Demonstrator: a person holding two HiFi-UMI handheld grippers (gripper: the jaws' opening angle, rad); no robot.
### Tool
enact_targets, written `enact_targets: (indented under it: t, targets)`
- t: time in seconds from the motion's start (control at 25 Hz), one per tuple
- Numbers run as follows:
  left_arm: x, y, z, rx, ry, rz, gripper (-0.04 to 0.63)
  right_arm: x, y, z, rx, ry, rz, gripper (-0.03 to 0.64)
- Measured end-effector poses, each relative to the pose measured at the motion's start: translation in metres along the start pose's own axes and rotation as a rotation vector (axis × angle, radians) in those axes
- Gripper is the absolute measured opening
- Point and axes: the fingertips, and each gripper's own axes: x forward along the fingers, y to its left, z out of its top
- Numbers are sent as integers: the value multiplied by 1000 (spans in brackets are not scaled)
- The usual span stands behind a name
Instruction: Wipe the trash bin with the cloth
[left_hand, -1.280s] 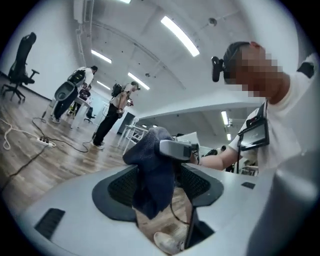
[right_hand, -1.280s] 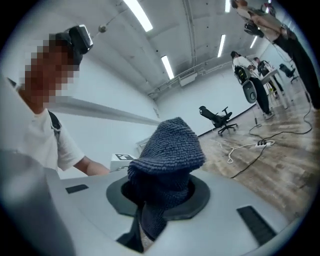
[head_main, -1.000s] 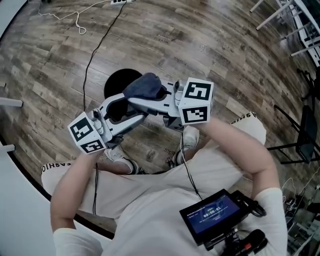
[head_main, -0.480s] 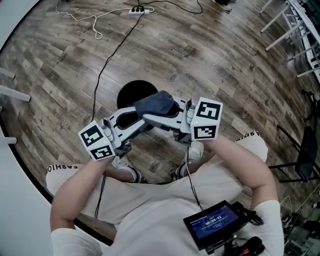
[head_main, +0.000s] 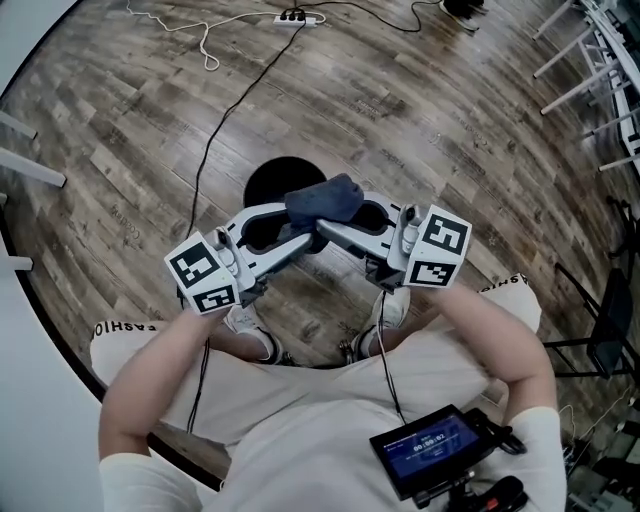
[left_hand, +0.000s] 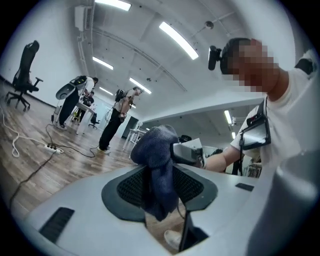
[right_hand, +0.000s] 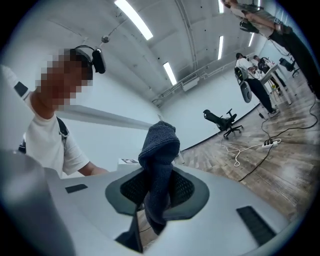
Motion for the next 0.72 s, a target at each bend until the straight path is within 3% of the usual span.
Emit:
enact_targets:
  t: [0.08, 0.2, 0.28, 0.36, 0.48, 0.72]
  targets:
    - [-2, 10, -23, 106, 125, 58, 167, -9, -12, 0, -6, -9, -66, 87]
    - [-9, 32, -89, 295, 438, 134, 180, -23, -34, -9, -34, 24, -167, 86]
    - [-16, 44, -136, 374, 643, 158, 192, -32, -48, -19, -33, 61, -222, 84]
    - [-22, 52, -168, 428, 782, 161, 192, -36, -59, -30, -38, 106, -264, 84]
    - [-21, 64, -195, 515, 900, 153, 193, -37, -68, -49, -76, 191, -302, 84]
    - [-3, 81, -245, 571, 1017, 107, 192, -45, -84, -95, -107, 351, -318, 84]
